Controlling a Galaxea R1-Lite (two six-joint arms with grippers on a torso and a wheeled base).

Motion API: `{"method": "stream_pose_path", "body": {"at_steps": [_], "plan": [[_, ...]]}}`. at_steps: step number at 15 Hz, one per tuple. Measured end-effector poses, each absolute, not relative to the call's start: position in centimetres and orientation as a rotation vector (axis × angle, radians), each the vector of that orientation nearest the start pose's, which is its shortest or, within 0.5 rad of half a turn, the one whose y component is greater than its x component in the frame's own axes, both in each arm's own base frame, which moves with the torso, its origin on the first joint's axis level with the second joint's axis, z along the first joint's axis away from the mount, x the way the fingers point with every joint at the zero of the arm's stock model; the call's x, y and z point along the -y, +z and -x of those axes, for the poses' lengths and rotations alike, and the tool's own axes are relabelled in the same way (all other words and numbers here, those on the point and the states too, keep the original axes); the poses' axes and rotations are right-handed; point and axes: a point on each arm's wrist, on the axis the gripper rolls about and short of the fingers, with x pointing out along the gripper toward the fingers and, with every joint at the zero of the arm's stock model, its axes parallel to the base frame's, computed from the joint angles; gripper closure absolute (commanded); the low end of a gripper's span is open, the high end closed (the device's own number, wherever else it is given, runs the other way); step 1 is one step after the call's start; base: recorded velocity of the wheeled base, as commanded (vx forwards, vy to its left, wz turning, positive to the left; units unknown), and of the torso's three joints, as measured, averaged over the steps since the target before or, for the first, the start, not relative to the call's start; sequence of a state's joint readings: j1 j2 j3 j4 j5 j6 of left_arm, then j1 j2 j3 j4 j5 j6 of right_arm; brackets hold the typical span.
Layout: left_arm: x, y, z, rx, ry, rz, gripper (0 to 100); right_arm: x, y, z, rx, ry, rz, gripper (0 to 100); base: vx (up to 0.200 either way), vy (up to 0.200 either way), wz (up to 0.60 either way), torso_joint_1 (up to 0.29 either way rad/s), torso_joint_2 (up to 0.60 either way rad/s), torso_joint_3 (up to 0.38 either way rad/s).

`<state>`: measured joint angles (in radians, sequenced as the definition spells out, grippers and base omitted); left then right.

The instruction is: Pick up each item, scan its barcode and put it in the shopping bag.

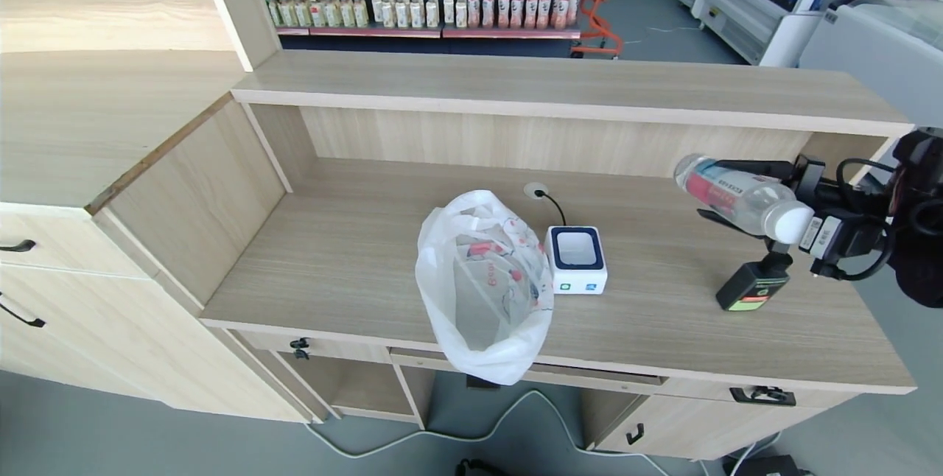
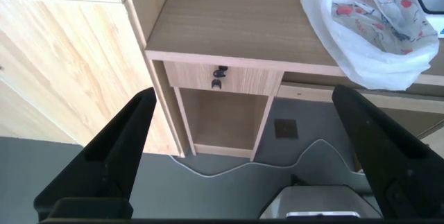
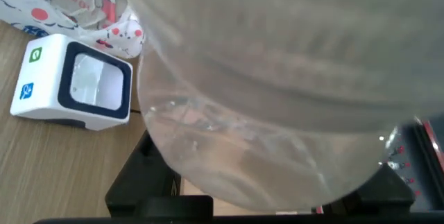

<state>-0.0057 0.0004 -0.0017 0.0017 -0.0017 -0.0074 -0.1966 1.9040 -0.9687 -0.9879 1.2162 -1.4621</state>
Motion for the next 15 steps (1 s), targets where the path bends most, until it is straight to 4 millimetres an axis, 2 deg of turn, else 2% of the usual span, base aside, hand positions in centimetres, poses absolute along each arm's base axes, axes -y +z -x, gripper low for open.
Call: {"method": "stream_pose_path", "body": {"at_steps": [4, 10, 15], "plan": [[0.0, 7.6, 2.3, 0.001, -0.008, 0.007, 0, 4.2, 16.7, -37.0, 0.679, 0.762, 1.349, 100, 0.000, 0.000, 0.00, 0.000, 0.00, 0.000], [0.0, 7.6, 2.3, 0.000, -0.007, 0.007, 0, 2.1, 12.3, -39.5, 0.635, 0.845, 1.291, 100, 0.000, 0.000, 0.00, 0.000, 0.00, 0.000], [0.0, 7.6, 2.3, 0.000, -0.007, 0.007, 0, -0.1, 11.0, -40.8, 0.670, 0.893, 1.283, 100, 0.000, 0.000, 0.00, 0.000, 0.00, 0.000]]}}
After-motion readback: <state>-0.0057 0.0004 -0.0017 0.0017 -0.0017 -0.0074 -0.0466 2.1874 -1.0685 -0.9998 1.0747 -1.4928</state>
